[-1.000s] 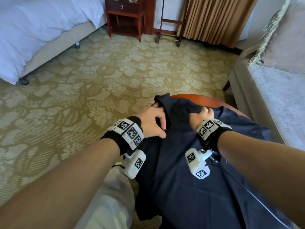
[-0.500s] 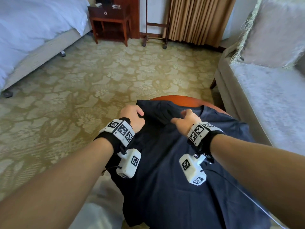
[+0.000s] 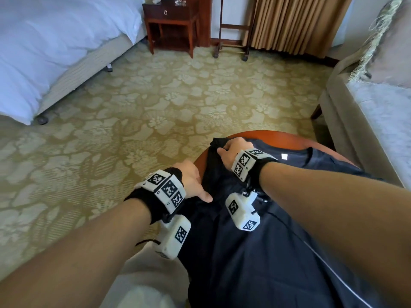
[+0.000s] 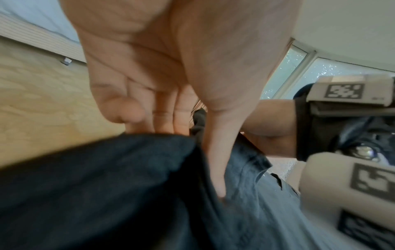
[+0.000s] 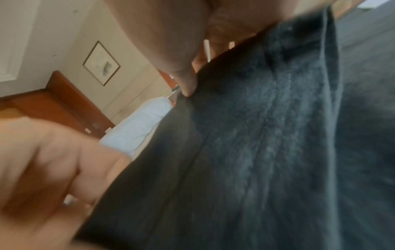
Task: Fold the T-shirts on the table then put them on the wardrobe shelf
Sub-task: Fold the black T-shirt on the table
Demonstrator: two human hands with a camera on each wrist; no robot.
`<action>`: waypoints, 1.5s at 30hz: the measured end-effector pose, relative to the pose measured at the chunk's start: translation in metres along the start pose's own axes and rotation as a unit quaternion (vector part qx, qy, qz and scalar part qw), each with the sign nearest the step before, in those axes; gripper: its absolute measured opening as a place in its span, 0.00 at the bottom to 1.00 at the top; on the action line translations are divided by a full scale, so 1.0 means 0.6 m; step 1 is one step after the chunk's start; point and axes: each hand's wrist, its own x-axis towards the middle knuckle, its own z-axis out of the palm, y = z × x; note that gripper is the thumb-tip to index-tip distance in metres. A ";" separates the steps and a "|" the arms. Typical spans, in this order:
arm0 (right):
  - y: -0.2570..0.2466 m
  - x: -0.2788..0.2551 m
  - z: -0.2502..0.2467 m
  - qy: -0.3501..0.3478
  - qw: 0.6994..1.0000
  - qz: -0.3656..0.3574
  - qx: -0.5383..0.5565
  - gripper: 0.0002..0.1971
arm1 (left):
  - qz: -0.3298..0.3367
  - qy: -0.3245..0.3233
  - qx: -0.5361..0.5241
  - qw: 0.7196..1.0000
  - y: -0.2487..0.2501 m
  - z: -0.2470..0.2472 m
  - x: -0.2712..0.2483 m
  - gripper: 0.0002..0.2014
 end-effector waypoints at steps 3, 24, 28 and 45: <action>0.003 0.024 -0.007 0.002 0.993 0.000 0.121 0.15 | 0.001 -0.038 0.011 0.999 -0.025 -0.005 0.003 0.25; 0.105 0.021 -0.016 -0.032 0.998 -0.025 -0.047 0.27 | -0.082 0.053 -0.338 0.936 0.069 -0.064 0.155 0.12; 0.114 0.027 -0.013 -0.041 0.998 -0.025 -0.036 0.28 | -0.074 0.045 -0.301 0.950 0.077 -0.078 0.159 0.09; 0.115 0.029 -0.022 -0.062 0.998 -0.016 -0.028 0.37 | -0.035 0.154 -0.317 0.935 0.070 -0.063 0.177 0.16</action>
